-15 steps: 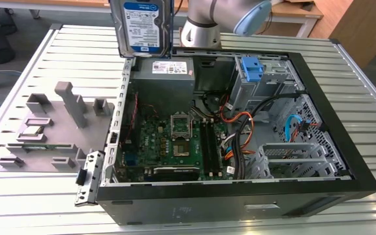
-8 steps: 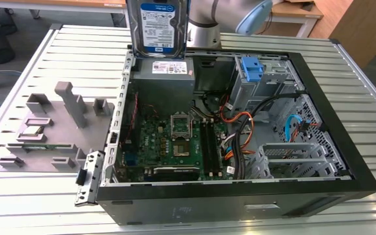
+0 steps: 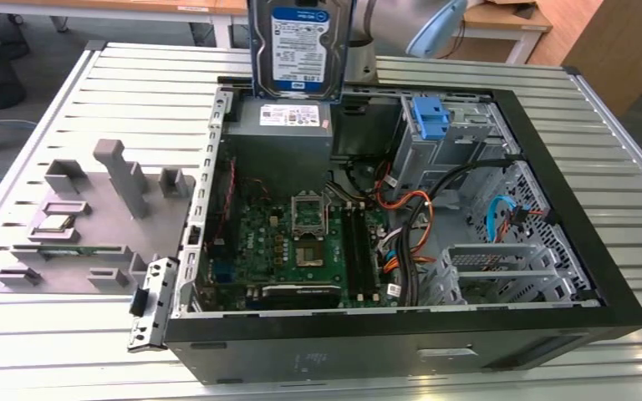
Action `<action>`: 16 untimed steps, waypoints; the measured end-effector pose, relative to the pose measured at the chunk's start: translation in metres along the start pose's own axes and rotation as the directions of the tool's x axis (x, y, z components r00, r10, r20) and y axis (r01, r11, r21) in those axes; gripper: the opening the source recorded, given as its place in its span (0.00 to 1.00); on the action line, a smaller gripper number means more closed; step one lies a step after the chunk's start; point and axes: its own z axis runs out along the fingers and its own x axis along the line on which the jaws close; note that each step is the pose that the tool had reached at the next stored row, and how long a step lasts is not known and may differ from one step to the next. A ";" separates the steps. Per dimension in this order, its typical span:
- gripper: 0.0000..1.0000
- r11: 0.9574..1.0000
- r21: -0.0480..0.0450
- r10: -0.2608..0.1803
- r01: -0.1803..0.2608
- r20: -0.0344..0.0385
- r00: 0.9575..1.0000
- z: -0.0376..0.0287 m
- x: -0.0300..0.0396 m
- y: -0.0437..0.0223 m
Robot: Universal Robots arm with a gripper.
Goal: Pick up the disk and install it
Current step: 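Pick up the disk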
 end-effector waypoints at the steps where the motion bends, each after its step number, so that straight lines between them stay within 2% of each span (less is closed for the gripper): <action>1: 0.35 1.000 0.000 0.000 0.000 0.000 1.000 0.0000 -0.0001 -0.0039; 10: 0.35 1.000 0.000 0.000 0.000 0.000 1.000 -0.0005 -0.0014 -0.0366; 14: 0.35 1.000 0.000 0.000 0.000 0.000 1.000 -0.0006 -0.0017 -0.0459; 16: 0.35 1.000 0.000 0.000 0.000 0.000 1.000 -0.0006 -0.0017 -0.0466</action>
